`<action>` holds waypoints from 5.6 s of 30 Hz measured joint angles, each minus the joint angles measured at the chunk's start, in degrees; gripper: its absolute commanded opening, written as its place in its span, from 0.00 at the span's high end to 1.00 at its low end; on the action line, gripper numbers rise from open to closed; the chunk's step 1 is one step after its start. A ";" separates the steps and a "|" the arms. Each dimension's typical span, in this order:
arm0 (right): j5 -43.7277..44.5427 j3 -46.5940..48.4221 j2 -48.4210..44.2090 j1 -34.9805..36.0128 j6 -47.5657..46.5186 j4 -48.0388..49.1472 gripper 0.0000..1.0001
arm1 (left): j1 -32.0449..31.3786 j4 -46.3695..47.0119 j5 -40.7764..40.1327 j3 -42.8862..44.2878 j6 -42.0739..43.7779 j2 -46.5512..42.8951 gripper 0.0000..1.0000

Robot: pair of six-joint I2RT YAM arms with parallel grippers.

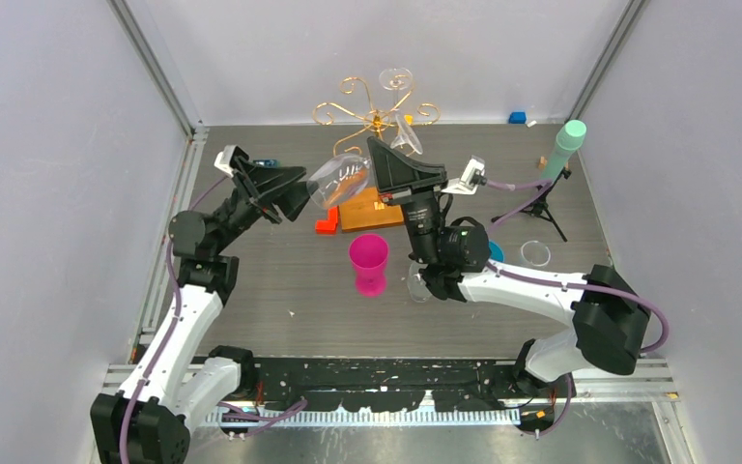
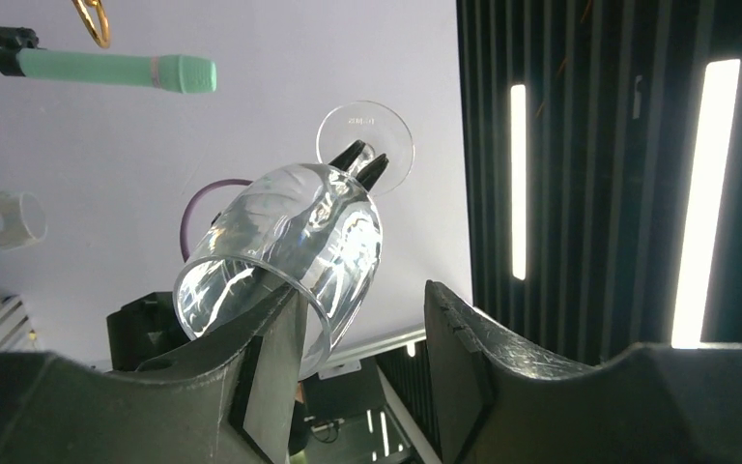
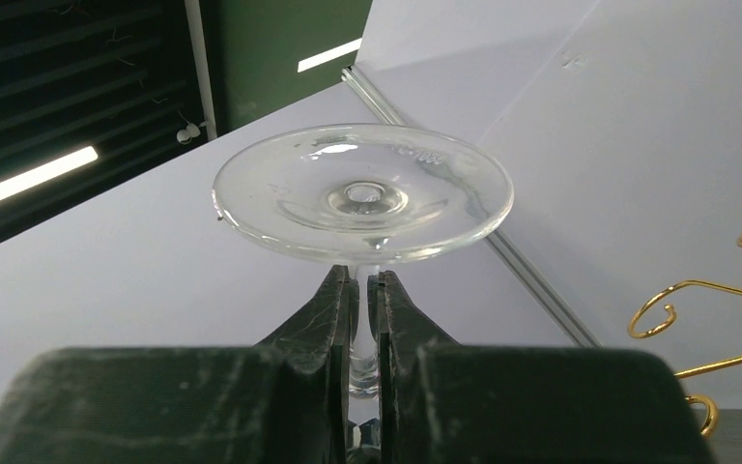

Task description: Take the wine glass off the wine glass rack

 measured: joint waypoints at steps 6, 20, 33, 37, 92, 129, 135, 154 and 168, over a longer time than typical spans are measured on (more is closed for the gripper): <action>0.37 1.33 1.90 -0.04 0.02 0.48 1.00 | -0.26 1.97 -3.52 -1.62 -1.51 0.00 0.59; 2.19 3.15 5.01 -0.04 1.29 1.33 1.00 | -1.33 2.58 -14.53 -3.63 -2.23 -1.66 0.52; 3.17 7.19 8.48 0.00 3.13 0.26 1.00 | -1.62 2.58 -18.82 -3.63 -2.23 -2.78 0.52; 3.13 8.11 8.48 -0.07 3.87 -1.44 1.00 | -1.62 2.60 -19.21 -3.63 -2.23 -2.97 0.60; -13.46 13.44 -20.33 -5.25 1.31 -66.03 0.27 | 17.55 -37.27 -3.98 30.34 47.36 10.58 1.00; -5.40 11.74 -21.24 -5.33 3.89 -80.50 0.33 | -15.06 -97.42 -35.32 35.47 95.36 23.21 1.00; -4.33 11.15 -21.46 -5.38 5.20 -81.57 0.33 | -19.58 -96.87 -38.05 31.50 94.90 22.10 1.00; -1.90 9.49 -23.06 -5.62 7.54 -83.56 0.35 | -26.47 -89.09 -44.22 26.03 91.86 21.40 0.69; -2.23 13.11 -21.90 -6.03 4.81 -89.00 0.32 | -26.49 -88.32 -43.71 32.81 94.55 12.87 0.07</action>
